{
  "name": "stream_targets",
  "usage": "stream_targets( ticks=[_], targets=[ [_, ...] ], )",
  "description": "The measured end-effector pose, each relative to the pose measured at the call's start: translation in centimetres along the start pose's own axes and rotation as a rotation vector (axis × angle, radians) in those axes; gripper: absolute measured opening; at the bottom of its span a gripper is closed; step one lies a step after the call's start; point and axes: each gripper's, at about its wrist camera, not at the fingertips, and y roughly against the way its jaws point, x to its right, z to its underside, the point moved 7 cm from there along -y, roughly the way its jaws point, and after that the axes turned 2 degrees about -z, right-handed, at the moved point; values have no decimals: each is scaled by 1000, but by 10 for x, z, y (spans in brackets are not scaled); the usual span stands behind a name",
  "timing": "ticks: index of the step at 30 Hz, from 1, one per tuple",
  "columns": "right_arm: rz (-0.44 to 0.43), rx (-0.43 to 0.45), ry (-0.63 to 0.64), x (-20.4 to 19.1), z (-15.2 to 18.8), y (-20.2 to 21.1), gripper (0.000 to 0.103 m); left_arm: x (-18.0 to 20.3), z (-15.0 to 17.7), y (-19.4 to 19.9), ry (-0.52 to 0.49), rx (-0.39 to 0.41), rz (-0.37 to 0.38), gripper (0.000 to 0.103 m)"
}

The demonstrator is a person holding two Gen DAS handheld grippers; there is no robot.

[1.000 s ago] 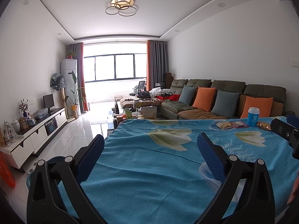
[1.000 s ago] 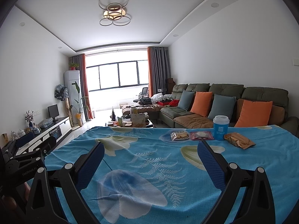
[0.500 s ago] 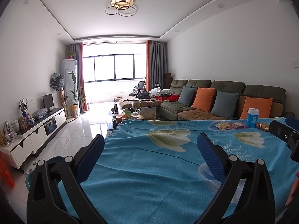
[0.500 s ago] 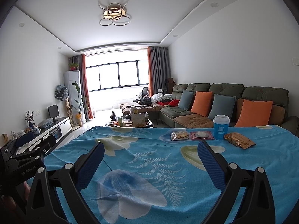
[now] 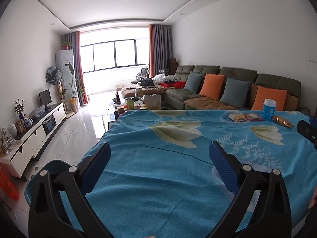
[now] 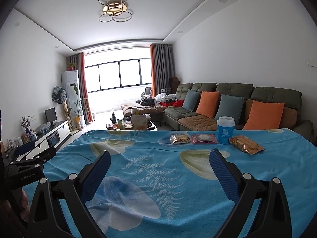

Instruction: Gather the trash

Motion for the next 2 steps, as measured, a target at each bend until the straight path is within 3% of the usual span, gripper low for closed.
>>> stream_targets(
  ticks=[2],
  targets=[
    [29, -58, -17, 18, 2, -10, 96, -1, 2, -25, -10, -90, 7, 97]
  ],
)
